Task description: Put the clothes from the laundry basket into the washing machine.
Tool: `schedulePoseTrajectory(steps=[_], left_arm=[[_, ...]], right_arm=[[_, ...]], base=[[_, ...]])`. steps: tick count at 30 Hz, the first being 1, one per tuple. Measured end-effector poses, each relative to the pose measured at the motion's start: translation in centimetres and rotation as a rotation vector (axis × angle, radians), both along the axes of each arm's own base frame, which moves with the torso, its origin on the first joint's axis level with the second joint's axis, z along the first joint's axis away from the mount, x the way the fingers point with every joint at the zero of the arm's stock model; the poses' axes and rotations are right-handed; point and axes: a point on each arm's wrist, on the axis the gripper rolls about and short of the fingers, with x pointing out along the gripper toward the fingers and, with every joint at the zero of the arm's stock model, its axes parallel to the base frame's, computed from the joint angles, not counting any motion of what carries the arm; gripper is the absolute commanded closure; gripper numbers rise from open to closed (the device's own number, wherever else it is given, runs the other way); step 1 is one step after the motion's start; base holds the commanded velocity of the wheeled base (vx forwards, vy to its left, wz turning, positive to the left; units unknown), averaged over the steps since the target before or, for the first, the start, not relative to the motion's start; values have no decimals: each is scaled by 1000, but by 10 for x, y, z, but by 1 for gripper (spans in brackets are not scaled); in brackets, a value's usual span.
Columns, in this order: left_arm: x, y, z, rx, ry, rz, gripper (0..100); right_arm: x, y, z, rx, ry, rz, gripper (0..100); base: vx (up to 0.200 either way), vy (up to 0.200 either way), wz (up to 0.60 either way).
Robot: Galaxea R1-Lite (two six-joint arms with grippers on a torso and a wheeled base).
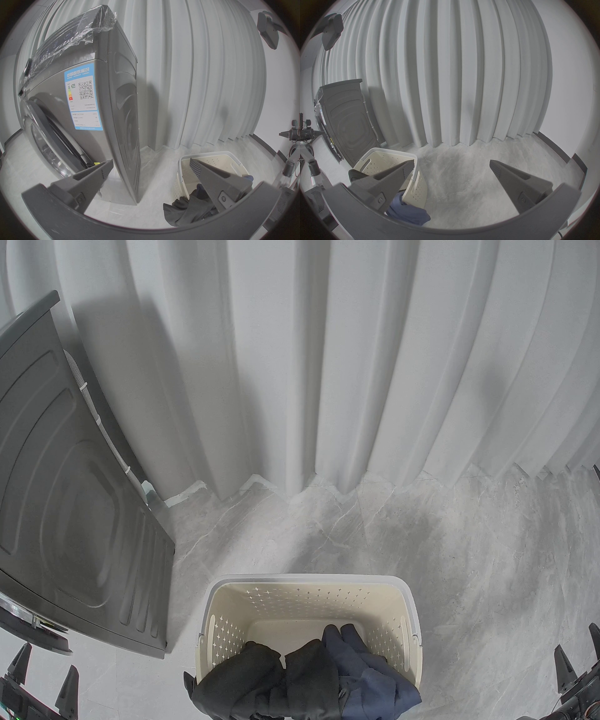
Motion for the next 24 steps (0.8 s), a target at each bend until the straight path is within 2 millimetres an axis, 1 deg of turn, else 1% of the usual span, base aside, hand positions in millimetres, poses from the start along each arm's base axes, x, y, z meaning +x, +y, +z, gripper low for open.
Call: schedulePoseTrajectory(steps=[4,13,19,24], left_arm=[[0,0,0,0,0,0,0],[0,0,0,1,0,0,0],[0,0,0,0,0,2,0],[0,0,0,0,0,0,0]], right_arm=[[0,0,0,0,0,0,0],[0,0,0,0,0,0,0],[0,0,0,-1,0,0,0],[0,0,0,-1,0,0,0]], base=[[200,0,0],[0,0,0],[200,0,0],[0,0,0]])
